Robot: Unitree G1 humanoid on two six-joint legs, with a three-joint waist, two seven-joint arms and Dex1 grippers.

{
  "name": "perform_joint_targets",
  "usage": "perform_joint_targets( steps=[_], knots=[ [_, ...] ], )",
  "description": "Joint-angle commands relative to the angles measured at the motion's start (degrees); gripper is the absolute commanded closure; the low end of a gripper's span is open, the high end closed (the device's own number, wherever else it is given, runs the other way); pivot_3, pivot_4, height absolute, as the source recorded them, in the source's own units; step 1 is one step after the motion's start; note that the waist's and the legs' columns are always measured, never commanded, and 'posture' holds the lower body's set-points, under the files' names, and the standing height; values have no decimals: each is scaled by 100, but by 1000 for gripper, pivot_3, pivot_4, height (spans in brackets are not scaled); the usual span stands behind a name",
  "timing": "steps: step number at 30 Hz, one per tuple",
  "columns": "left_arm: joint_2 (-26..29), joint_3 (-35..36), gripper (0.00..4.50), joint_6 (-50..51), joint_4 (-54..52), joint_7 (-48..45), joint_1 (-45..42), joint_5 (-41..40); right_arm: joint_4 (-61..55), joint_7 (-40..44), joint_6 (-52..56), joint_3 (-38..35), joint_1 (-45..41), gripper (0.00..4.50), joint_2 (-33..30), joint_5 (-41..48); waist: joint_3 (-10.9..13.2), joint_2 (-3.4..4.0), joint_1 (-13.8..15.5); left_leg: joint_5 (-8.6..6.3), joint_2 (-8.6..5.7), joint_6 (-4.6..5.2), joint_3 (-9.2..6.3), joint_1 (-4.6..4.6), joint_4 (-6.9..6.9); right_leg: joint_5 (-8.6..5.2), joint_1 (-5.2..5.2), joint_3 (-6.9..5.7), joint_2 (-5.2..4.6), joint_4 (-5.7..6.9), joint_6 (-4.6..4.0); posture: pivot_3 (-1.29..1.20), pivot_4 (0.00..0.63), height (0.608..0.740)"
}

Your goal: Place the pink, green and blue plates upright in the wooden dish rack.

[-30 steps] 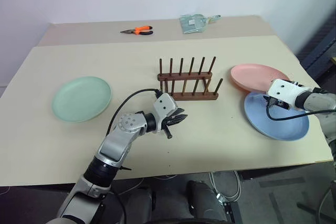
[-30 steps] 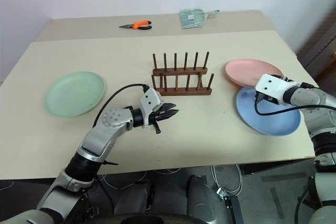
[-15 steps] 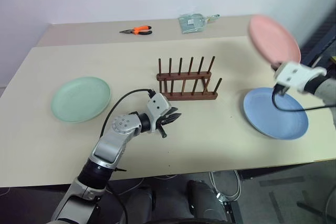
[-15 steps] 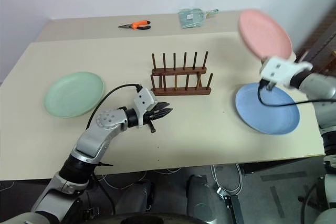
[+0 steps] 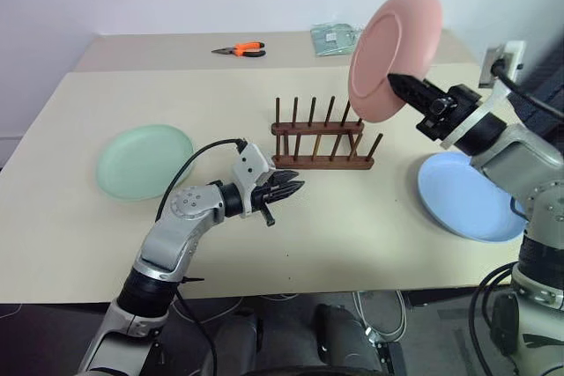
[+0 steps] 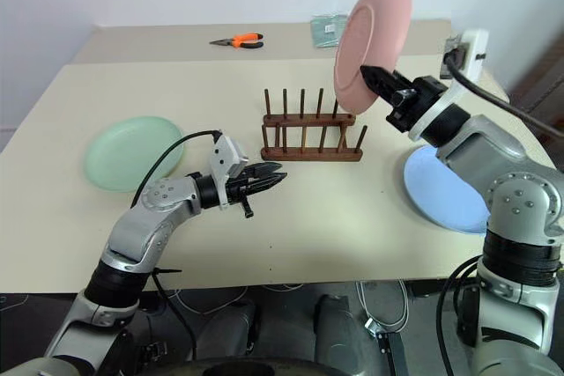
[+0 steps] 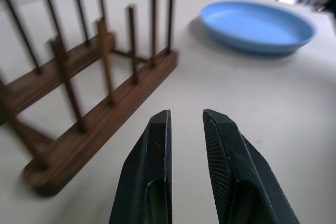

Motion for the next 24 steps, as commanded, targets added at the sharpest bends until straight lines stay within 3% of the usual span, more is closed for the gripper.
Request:
perform_joint_targets(
  steps=[1, 7, 8, 10, 12, 14, 17, 20, 21, 24],
  knots=[
    [19, 78, 3579, 42, -249, 8, -15, -163, -240, -63, 36, -31, 20, 4457, -9, -26, 0, 0, -4, 0, 0, 0, 1, 1, 0, 0, 0, 0, 0, 1, -1, 0, 150, 740],
    [-14, 55, 3579, 103, -268, 53, -69, -252, 47, 102, 14, 183, 11, 4457, -74, -547, 0, 0, -3, 0, 1, 0, 4, 1, 1, -1, 1, 0, 1, 0, 0, 0, 150, 740],
    [-10, 47, 3579, 101, -268, 59, -69, -250, 85, 153, -30, 217, -20, 3686, -87, -663, 0, 0, -3, 0, 0, 0, 4, 1, 1, -1, 1, 0, 1, 0, 0, 0, 150, 740],
    [-25, 69, 3579, 136, -257, 88, -64, -289, 116, 319, -208, 324, -87, 2971, -125, -983, 0, 0, -4, 0, 0, 0, 4, 0, 1, -1, 1, 0, 1, 0, 0, 0, 150, 740],
    [-38, 144, 3579, 255, -253, 116, -52, -402, 149, 279, -430, 370, -161, 1984, -108, -1378, 0, 0, -5, 0, 0, 0, 4, 1, 1, -1, 1, 0, 1, -1, 0, 0, 150, 740],
    [-42, 256, 3007, 364, -252, 192, -26, -509, 153, 394, -729, 420, -177, 994, -169, -1799, 0, 0, -11, 0, 0, 0, 4, 0, 1, -1, 0, 0, 1, 0, 1, 0, 150, 740],
    [-47, 424, 1681, 389, -307, 282, 19, -643, 261, 509, -1376, 499, -212, 983, -360, -2660, 0, 0, -10, 0, 0, 0, 4, 0, 0, 5, 0, 0, 1, -1, 18, 0, 150, 740],
    [-327, 1008, 138, 185, -63, 1261, -112, -410, 707, 756, -2342, 333, -579, 983, -733, -3452, 1, 1, -5, 0, -1, 0, 6, -1, 2, -3, 0, 0, 1, -4, 32, 0, 150, 740],
    [-435, 1228, 60, 79, 82, 1708, -193, -241, 713, 994, -2441, 254, -685, 983, -793, -3373, 1, 0, -3, 0, -1, 0, 8, -1, 2, -4, 0, 1, 0, -4, 34, 0, 150, 740],
    [-715, 1883, 0, 112, 680, 4059, -654, 964, 186, 1982, -2361, 392, -808, 84, -955, -2884, 1, -3, -20, 0, 4, 0, 2, 6, -4, -1, 1, -1, 5, -1, 40, 0, 150, 740]
  ],
)
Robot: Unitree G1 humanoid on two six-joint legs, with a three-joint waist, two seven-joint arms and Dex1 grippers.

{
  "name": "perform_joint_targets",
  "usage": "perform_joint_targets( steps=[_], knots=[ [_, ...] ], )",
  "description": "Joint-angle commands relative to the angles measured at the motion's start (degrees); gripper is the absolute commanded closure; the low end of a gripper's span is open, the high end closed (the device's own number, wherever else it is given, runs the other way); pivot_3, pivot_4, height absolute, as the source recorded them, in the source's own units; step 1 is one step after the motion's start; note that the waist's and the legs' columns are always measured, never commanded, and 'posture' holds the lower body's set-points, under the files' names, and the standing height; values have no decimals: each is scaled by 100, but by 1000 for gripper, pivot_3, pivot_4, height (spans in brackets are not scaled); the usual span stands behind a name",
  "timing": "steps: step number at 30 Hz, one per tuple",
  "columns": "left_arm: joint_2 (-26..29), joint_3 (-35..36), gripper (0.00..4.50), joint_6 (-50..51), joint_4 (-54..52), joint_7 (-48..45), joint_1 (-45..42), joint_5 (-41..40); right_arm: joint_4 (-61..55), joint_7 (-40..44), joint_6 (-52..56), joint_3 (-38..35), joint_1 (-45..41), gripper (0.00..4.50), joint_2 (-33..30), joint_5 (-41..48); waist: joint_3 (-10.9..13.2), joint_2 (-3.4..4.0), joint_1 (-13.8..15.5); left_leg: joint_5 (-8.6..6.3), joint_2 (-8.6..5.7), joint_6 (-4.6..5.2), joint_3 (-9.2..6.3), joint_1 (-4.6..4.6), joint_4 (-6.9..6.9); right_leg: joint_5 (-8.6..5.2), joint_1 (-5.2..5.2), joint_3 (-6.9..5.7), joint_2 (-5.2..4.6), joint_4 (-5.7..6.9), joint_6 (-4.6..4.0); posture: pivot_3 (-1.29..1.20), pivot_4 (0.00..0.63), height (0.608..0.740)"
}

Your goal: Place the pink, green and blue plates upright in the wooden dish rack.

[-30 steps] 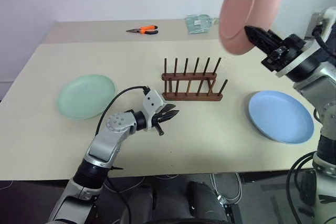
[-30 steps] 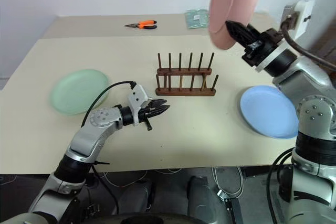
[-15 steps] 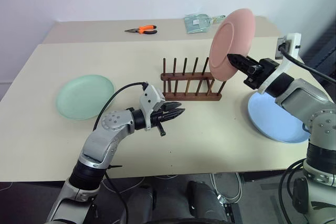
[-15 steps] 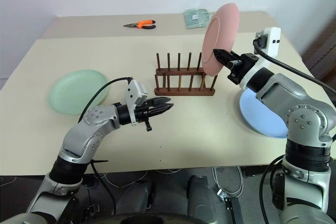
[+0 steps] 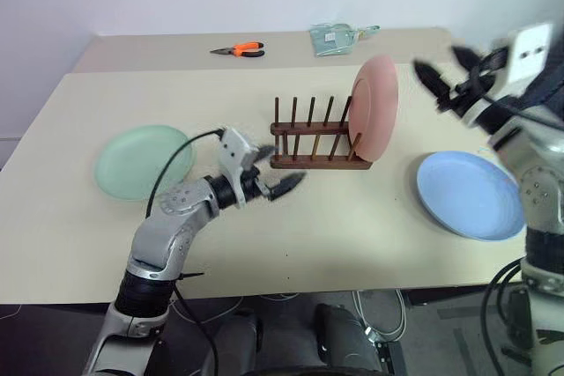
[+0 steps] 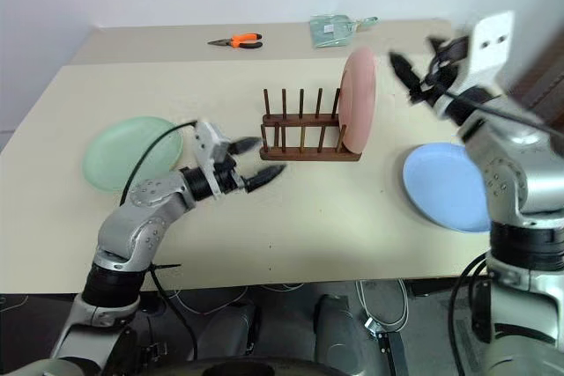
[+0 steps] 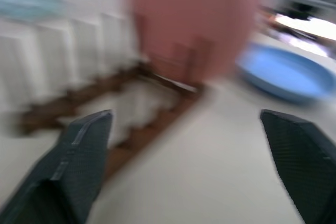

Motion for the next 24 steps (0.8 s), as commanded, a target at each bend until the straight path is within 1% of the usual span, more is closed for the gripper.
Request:
perform_joint_targets(
  steps=[1, 2, 3, 4, 6, 7, 9, 14, 16, 18, 19, 21, 22, 24],
  knots=[
    [-383, 1147, 0, 281, 394, 2892, -554, 1171, -919, 1137, 74, 236, -132, 11, -225, 544, -2, -3, -31, 0, 3, 0, 0, 3, -4, 1, 0, 0, 3, 0, 2, 0, 150, 740],
    [-636, 1603, 0, 501, 369, 3559, -660, 1161, -1169, 1375, 237, 404, -80, 11, -275, 675, -3, -6, -54, 0, 4, 0, -2, 5, -8, 1, 0, 0, 5, 0, 2, 0, 150, 740],
    [-824, 1930, 0, 619, 296, 4020, -717, 1167, -1387, 1558, 362, 555, -14, 11, -311, 753, -7, -12, -82, 0, 6, 0, -3, 4, -8, 1, 0, 0, 5, -1, 3, 0, 150, 740],
    [-949, 2115, 0, 676, 230, 4246, -753, 1161, -1511, 1655, 442, 631, 26, 11, -327, 787, -11, -19, -111, -1, 6, 0, -3, 2, -8, 3, 1, 0, 4, -5, 10, 0, 150, 740],
    [-1151, 2403, 0, 812, -199, 4957, -801, 1472, -2079, 2100, 756, 1128, 334, 11, -406, 1014, -8, -32, -97, -1, 1, -1, -4, -2, -6, 4, 2, 0, 0, -7, 9, 0, 150, 740],
    [-1292, 2604, 0, 964, -368, 5280, -859, 1499, -2211, 2193, 814, 1331, 416, 11, -360, 1009, -2, -51, -90, -1, -5, -1, -6, -5, -5, 7, 2, 0, -4, -8, 7, 0, 150, 740],
    [-1712, 3147, 0, 1353, -701, 5893, -996, 1319, -2234, 2328, 719, 1682, 533, 11, -256, 750, 3, -67, -32, -1, -6, -2, -9, -12, 3, 10, 1, -1, -4, -10, 9, 0, 150, 740],
    [-2458, 3882, 0, 1991, -1369, 6589, -1154, 976, -1932, 2473, 366, 2148, 705, 11, 60, 148, 12, -97, 73, -1, -11, -6, -9, -10, 13, 8, 12, -6, -7, -14, 32, 0, 150, 740],
    [-2584, 4170, 0, 2159, -1333, 6629, -1226, 619, -1819, 2531, 228, 2239, 755, 11, 130, -74, 12, -105, 54, 0, -8, -7, -10, -9, 10, 9, 10, -10, -6, -13, 31, 0, 150, 740],
    [-2598, 4583, 0, 2279, -983, 6582, -1295, 78, -1753, 2543, 174, 2262, 768, 11, 211, -199, 11, -105, 38, 0, -8, -8, -10, -9, 8, 10, 7, -10, -6, -12, 28, 0, 150, 740],
    [-2571, 4808, 245, 2300, -799, 6586, -1328, -186, -1727, 2537, 156, 2267, 769, 1, 253, -253, 11, -105, 34, 1, -8, -8, -10, -8, 7, 13, 7, -10, -6, -11, 24, 0, 150, 740],
    [-2310, 4926, 884, 2151, -486, 6394, -1281, -444, -1690, 2520, 84, 2259, 788, 0, 314, -390, 12, -105, 33, 2, -8, -10, -10, -8, 5, 13, 3, -11, -6, -9, 23, 0, 150, 740],
    [-2167, 4904, 1335, 2132, -367, 6305, -1250, -495, -1676, 2508, 57, 2252, 796, 0, 344, -452, 9, -101, 33, 2, -8, -11, -11, -8, 5, 13, 3, -12, -5, -8, 23, 0, 150, 740],
    [-1974, 4985, 2387, 2123, -134, 6188, -1274, -704, -1631, 2478, 14, 2216, 831, 0, 387, -570, 10, -103, 42, 4, -8, -14, -12, -5, 5, 13, 8, -12, -6, -7, 23, 0, 150, 740]
  ],
)
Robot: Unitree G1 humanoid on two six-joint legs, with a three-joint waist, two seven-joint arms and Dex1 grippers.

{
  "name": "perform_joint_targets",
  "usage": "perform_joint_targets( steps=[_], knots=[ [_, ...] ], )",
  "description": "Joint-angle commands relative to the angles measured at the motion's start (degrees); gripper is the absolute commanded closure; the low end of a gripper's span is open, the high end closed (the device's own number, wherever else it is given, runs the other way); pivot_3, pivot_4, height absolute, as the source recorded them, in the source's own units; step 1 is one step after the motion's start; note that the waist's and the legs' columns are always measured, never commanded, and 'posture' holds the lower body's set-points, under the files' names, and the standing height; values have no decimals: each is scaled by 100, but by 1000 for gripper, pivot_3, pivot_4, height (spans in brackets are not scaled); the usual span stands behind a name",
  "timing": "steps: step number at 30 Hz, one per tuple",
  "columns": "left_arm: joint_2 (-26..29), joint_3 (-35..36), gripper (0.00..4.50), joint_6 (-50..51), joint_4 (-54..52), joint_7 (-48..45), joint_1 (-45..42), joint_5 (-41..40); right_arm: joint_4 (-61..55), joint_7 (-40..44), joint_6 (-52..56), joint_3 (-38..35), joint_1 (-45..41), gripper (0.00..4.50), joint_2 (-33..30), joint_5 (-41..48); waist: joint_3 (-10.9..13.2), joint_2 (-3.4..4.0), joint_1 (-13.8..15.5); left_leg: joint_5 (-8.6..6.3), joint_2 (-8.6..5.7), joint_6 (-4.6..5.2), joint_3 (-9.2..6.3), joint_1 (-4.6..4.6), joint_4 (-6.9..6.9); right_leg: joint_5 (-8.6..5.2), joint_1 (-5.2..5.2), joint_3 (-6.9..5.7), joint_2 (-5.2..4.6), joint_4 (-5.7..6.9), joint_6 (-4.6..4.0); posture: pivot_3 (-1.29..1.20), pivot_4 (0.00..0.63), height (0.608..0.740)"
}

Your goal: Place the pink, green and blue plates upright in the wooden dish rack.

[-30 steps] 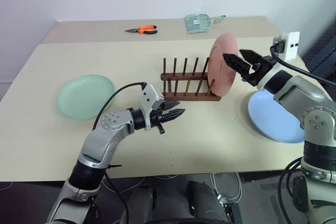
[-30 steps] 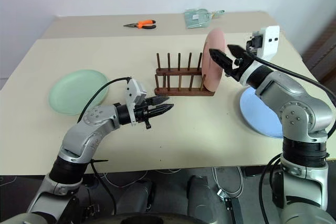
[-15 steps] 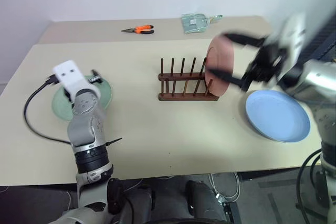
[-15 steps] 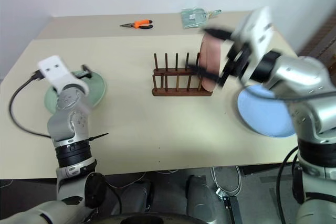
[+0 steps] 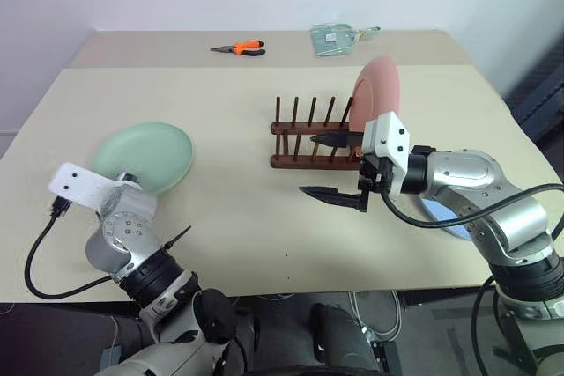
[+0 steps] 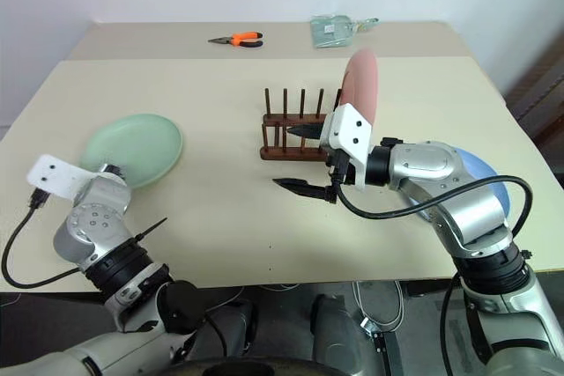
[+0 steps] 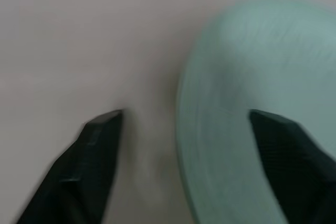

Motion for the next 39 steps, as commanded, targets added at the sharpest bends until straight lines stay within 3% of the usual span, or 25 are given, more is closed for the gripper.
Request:
perform_joint_targets(
  steps=[1, 4, 5, 9, 12, 17, 22, 25, 32, 34, 38, 39],
  knots=[
    [218, 134, 2843, -44, 309, -229, -110, -461, -5, -49, -168, -135, 15, 0, 52, -167, 0, 0, -3, 0, 0, -1, 0, -1, 0, 0, 0, 0, 0, -1, 0, 0, 150, 740],
    [481, -287, 4355, -92, 395, -652, -133, -581, 149, -122, -103, -168, -28, 0, 91, -269, 0, -1, 0, 0, -1, -1, -2, -1, 0, 2, 0, 0, 0, 0, -3, 0, 150, 740],
    [588, -570, 4441, -177, 380, -912, -127, -553, 219, -147, -123, -161, -58, 0, 98, -346, 1, -1, 2, 1, -1, -2, -2, -1, 0, 5, 0, -1, 0, 0, -9, 0, 150, 740],
    [1017, -2280, 4441, -750, -36, -2434, -315, -425, 383, -305, -866, 95, -250, 0, 73, -1250, 2, -3, -3, 3, -3, -5, -2, -8, 2, 9, -1, -2, 0, -3, -16, 0, 150, 740],
    [982, -3014, 4441, -908, -195, -2778, -587, -366, 523, -366, -1506, 404, -474, 0, 152, -1957, 2, -3, -25, 3, -3, -5, 1, -10, -1, 9, -5, 1, 0, -6, -16, 0, 150, 740],
    [885, -3846, 4441, -855, -315, -2878, -938, -163, 1122, -868, -2318, 868, -1043, 0, 478, -3211, 1, 3, -135, 3, 4, -5, 11, 4, -15, 9, -8, 6, 1, -5, -15, 0, 150, 740],
    [584, -4065, 4441, -563, -531, -2781, -1049, -348, 1781, -1400, -3061, 1061, -1317, 0, 628, -4229, 3, 3, -155, 4, 3, -6, 7, -3, -15, 9, -12, 6, 1, -4, -15, 0, 150, 740],
    [532, -4127, 4500, -458, -601, -2836, -972, -351, 2048, -1534, -3309, 1063, -1312, 831, 667, -4542, 3, 3, -147, 4, 1, -6, 8, -5, -14, 9, -11, 8, 1, -7, -15, 0, 150, 740],
    [389, -3897, 4500, -337, -649, -2790, -887, -452, 2297, -1531, -3488, 933, -1357, 4298, 755, -4616, 3, 3, -158, 4, 1, -6, 7, -3, -14, 10, -11, 9, 1, -6, -16, 0, 150, 740],
    [325, -3764, 4500, -416, -638, -2792, -880, -567, 2345, -1524, -3550, 914, -1390, 4444, 766, -4627, 3, 3, -164, 4, 1, -6, 8, -2, -15, 9, -11, 9, 2, -6, -16, 0, 150, 740],
    [160, -2981, 3075, -1144, -707, -2714, -1162, -1074, 2327, -1634, -3638, 816, -1423, 4500, 828, -4663, 4, 3, -154, 4, 1, -6, 7, -4, -14, 10, -10, 9, 1, -7, -16, 0, 150, 740],
    [333, -2793, 2484, -1359, -614, -2664, -1234, -992, 2286, -1617, -3597, 759, -1425, 4500, 877, -4554, 5, 2, -159, 5, 1, -6, 7, -5, -14, 10, -11, 9, 1, -7, -17, 0, 150, 740]
  ],
)
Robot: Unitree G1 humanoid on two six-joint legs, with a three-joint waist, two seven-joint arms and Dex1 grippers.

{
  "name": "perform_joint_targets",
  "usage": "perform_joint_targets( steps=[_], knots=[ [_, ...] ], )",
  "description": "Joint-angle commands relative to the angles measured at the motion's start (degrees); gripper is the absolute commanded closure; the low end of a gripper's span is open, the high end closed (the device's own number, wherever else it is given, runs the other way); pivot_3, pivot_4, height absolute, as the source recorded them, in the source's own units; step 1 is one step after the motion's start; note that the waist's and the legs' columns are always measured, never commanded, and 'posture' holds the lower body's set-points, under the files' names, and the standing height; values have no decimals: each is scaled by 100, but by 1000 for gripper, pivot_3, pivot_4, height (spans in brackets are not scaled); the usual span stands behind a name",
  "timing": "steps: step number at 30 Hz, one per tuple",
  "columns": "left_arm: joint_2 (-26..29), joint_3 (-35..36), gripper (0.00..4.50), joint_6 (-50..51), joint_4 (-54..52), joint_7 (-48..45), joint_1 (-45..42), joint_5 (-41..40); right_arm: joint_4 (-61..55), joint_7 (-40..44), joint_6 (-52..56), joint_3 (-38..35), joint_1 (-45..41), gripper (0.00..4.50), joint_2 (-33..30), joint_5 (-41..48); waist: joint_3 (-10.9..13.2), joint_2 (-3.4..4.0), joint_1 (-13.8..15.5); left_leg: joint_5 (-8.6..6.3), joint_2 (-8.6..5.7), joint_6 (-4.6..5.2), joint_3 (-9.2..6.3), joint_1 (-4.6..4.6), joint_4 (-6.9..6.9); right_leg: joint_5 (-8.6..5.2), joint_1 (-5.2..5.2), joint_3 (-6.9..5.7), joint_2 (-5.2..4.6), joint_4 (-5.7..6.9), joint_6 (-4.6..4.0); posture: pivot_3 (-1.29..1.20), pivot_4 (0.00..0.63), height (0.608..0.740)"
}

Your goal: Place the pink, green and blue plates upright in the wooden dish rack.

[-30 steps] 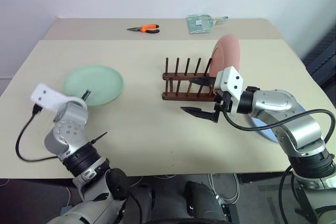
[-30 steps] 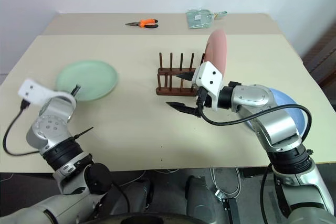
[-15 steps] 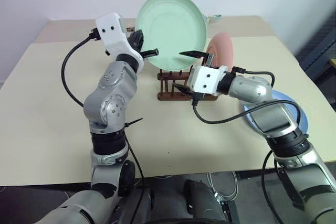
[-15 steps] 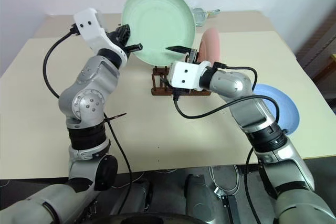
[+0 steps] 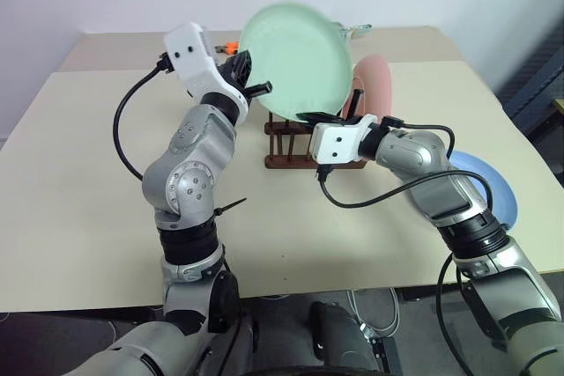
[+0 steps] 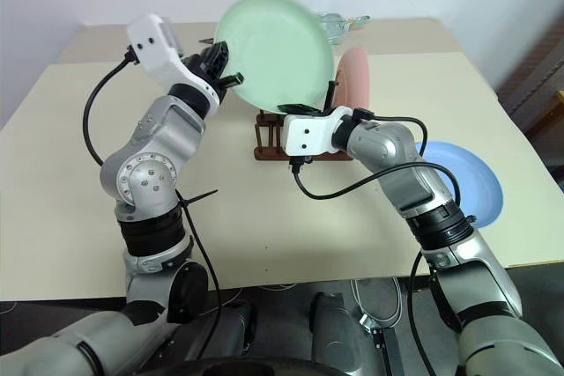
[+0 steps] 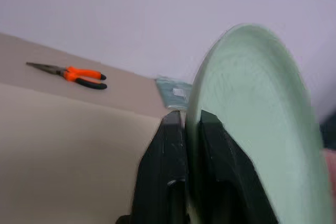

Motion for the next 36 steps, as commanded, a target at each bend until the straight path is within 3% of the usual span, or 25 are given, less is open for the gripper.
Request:
perform_joint_targets(
  steps=[1, 3, 5, 8, 11, 13, 19, 27, 36],
  knots=[
    [577, 640, 2068, -871, -47, 89, -352, 134, -227, -76, 52, -452, -165, 4500, 154, 329, 1, -1, -22, 0, 1, 0, 0, 1, 0, 0, -1, 0, 0, 1, 0, 0, 150, 740],
    [1287, 746, 1091, -1188, 258, -171, -261, 477, -482, 18, 377, -717, -104, 4500, 404, 901, 2, 4, -55, 1, 4, -3, 3, 8, -7, 2, -3, 3, 5, 2, -3, 0, 150, 740],
    [1928, 518, 1091, -1420, 472, -519, -50, 848, -740, 140, 732, -942, -31, 4500, 598, 1427, 1, 10, -49, 2, 9, -3, 4, 13, -12, 3, -4, 6, 12, 4, -6, 0, 150, 740],
    [3067, -437, 1091, -2003, 665, -1739, 808, 1636, -1648, 195, 2210, -1586, 212, 4500, 1086, 3184, 1, 8, 2, 2, 7, -3, -4, 5, -7, 3, -3, 5, 12, 4, -7, 0, 150, 740],
    [3460, -1033, 1091, -2289, 678, -2891, 1793, 1539, -2348, -195, 3692, -2227, 431, 4500, 1450, 4782, 3, 15, 65, -2, -3, 4, -8, 1, -5, 3, 1, 5, 2, 2, -9, 0, 150, 740],
    [3482, -1297, 1091, -2267, 577, -3637, 2439, 1196, -2613, -589, 4450, -2568, 587, 4500, 1639, 5680, 3, 17, 84, -8, -4, 14, -7, 0, -5, -3, 2, 7, -3, -4, -32, 0, 150, 740],
    [3498, -1973, 1091, -1884, -84, -4774, 3336, 640, -2796, -1777, 5429, -2990, 719, 4500, 2007, 6787, 19, 42, 78, -7, 11, 13, -7, -1, -6, -13, -17, 3, 6, 15, -58, 0, 150, 740],
    [3588, -2612, 1091, -1487, -528, -5204, 3480, 682, -2425, -2271, 5442, -2983, 641, 4500, 1942, 6691, 18, 56, -25, -7, 11, 15, -1, 4, -7, -13, -13, 3, 8, 13, -56, 0, 150, 740],
    [3408, -2788, 1091, -1445, -643, -5066, 3462, 753, -2018, -2395, 5548, -2963, 447, 4500, 1859, 6731, 18, 58, -22, -7, 12, 15, -1, 4, -6, -13, -14, 3, 9, 14, -55, 0, 150, 740]
  ],
)
